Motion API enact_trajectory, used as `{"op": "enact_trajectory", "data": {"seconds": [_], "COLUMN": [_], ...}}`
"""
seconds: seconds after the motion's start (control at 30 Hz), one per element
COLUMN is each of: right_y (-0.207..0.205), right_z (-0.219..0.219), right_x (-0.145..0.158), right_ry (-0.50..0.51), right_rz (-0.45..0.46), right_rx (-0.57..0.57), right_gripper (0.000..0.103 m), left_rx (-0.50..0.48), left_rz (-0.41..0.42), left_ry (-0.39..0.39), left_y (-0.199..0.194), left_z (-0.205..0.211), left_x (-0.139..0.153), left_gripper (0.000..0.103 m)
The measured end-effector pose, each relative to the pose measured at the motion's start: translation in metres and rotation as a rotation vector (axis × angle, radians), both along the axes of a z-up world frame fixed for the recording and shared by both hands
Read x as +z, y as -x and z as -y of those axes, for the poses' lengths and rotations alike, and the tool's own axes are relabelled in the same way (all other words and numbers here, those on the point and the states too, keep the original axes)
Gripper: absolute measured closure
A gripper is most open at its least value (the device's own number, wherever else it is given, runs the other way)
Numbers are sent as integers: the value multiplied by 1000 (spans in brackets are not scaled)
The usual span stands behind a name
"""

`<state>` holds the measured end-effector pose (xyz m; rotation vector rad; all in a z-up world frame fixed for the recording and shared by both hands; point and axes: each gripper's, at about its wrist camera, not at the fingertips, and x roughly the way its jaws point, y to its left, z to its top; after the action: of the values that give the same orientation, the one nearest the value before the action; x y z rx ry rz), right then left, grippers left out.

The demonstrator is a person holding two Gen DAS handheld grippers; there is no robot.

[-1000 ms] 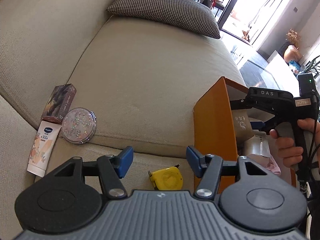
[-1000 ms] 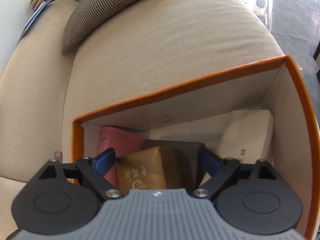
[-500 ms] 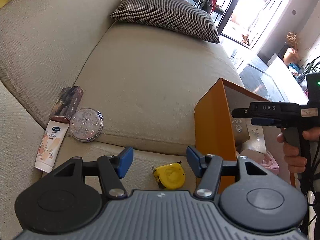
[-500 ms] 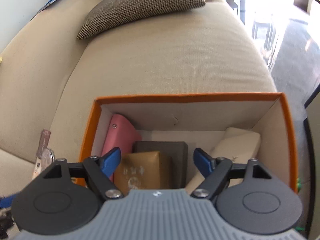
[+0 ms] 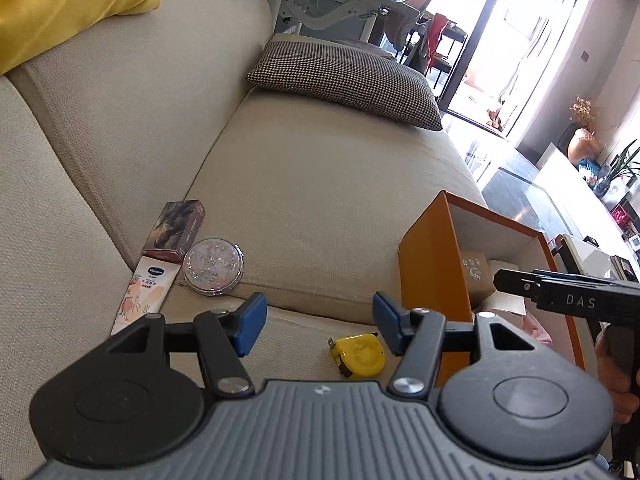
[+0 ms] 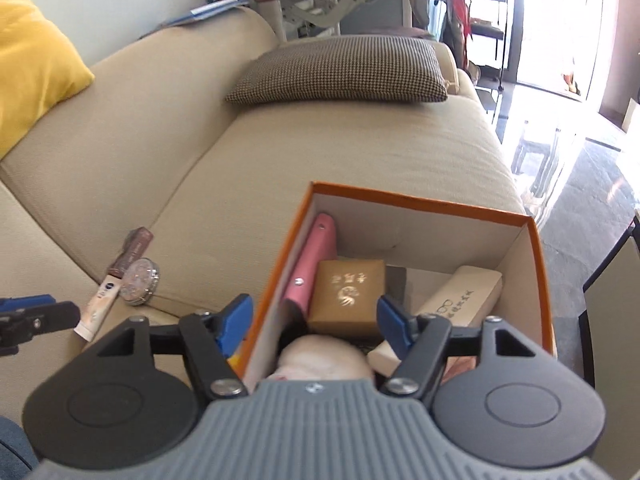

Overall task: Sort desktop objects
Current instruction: 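Withdraw both grippers from the shoebox toward the lotion tube and compact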

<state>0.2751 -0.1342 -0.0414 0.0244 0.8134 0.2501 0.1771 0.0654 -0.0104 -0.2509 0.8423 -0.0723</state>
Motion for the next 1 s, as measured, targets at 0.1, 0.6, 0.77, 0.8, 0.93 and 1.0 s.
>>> {"op": "enact_trajectory", "data": {"seconds": [0.1, 0.6, 0.77, 0.8, 0.93, 1.0], "right_y": [17, 63, 64, 64, 60, 56], "right_z": [-14, -71, -92, -97, -110, -116], "right_x": [4, 9, 4, 2, -5, -9], "right_ry": [-10, 8, 42, 45, 53, 57], "right_rz": [15, 71, 70, 65, 45, 32], "right_rx": [9, 78, 126, 136, 164, 174], "right_gripper": [43, 57, 59, 59, 62, 68], "left_rx": [-6, 41, 49, 50, 59, 57], "left_rz": [-3, 12, -9, -15, -36, -43], "left_ry": [23, 8, -27, -27, -30, -32], "left_y": [7, 28, 27, 26, 22, 19], "left_z": [-9, -41, -46, -48, -54, -58], "left_x": [2, 0, -8, -10, -18, -22], "left_gripper": [34, 34, 34, 34, 34, 34]}}
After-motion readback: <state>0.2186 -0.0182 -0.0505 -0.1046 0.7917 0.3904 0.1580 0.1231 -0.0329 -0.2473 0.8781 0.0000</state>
